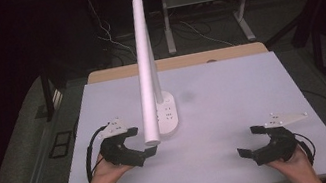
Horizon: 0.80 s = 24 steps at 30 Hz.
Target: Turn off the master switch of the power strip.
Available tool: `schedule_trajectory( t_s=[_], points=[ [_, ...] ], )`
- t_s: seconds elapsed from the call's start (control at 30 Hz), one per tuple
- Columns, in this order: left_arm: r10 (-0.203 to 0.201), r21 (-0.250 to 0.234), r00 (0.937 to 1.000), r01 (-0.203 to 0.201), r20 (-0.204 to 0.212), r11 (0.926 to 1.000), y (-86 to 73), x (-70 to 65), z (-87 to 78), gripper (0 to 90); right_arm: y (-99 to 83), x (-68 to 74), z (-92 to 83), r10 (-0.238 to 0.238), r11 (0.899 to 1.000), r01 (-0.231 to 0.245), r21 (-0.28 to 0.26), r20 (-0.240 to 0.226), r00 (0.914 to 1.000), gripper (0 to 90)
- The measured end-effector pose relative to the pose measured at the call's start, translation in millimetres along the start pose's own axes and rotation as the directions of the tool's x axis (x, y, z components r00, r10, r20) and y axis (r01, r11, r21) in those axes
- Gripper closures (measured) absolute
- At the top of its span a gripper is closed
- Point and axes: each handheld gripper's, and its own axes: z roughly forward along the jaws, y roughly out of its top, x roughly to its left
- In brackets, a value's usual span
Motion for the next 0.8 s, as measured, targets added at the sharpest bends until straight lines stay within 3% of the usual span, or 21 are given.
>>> schedule_trajectory(
  t_s=[0.5, 0.8],
  points=[
    [0.011, 0.019, 0.9999, -0.01, -0.012, 0.9998, 17.0, 12.1, 1.3, 3.1, -0.1, -0.4, -0.4, -0.003, 1.0, 0.003, -0.004, 0.001, 1.0, 0.2],
    [-0.002, 0.024, 0.9995, 0.003, -0.03, 0.9997, 25.5, 24.8, 2.8, 3.9, -0.1, -0.7, -0.9, 0.003, 1.0, -0.003, -0.005, 0.004, 1.0, 0.2]
  ],
)
